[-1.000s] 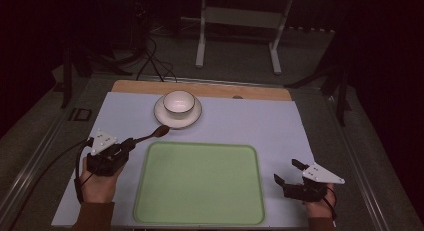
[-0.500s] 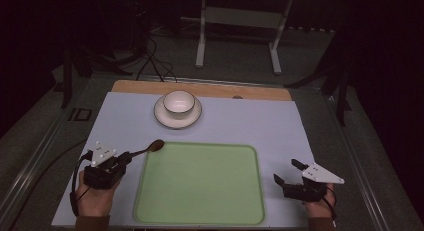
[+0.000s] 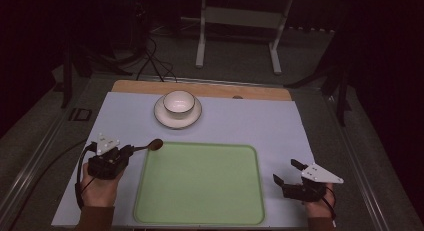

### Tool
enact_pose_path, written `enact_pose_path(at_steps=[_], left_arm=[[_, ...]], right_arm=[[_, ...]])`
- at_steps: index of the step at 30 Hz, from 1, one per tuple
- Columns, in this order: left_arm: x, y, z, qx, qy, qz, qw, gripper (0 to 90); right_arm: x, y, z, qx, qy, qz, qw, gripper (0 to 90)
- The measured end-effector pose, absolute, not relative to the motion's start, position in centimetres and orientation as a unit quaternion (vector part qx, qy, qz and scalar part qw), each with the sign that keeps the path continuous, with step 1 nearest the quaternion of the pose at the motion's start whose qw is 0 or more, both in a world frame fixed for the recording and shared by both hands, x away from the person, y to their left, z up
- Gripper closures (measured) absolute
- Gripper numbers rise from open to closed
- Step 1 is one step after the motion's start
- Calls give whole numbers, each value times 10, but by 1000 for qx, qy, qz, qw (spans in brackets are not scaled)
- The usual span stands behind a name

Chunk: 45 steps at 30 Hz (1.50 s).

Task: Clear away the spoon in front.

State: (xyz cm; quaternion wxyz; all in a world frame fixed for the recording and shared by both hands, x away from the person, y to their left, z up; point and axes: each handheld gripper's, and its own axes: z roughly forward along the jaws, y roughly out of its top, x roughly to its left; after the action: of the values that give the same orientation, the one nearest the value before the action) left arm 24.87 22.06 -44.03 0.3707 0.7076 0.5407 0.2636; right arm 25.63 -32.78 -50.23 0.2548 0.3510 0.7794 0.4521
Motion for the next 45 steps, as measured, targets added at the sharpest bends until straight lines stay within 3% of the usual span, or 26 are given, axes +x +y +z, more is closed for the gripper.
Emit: enact_pose_path(at_steps=[18, 36, 45], left_arm=[[310, 205, -432, 650, 518, 306, 464, 840], [364, 190, -437, 627, 537, 320, 465, 836], [358, 194, -432, 638, 527, 293, 478, 842]], right_arm=[[257, -329, -502, 351, 780, 452, 254, 145], [257, -329, -502, 349, 782, 447, 257, 145], [257, -327, -503, 345, 786, 443, 258, 145]])
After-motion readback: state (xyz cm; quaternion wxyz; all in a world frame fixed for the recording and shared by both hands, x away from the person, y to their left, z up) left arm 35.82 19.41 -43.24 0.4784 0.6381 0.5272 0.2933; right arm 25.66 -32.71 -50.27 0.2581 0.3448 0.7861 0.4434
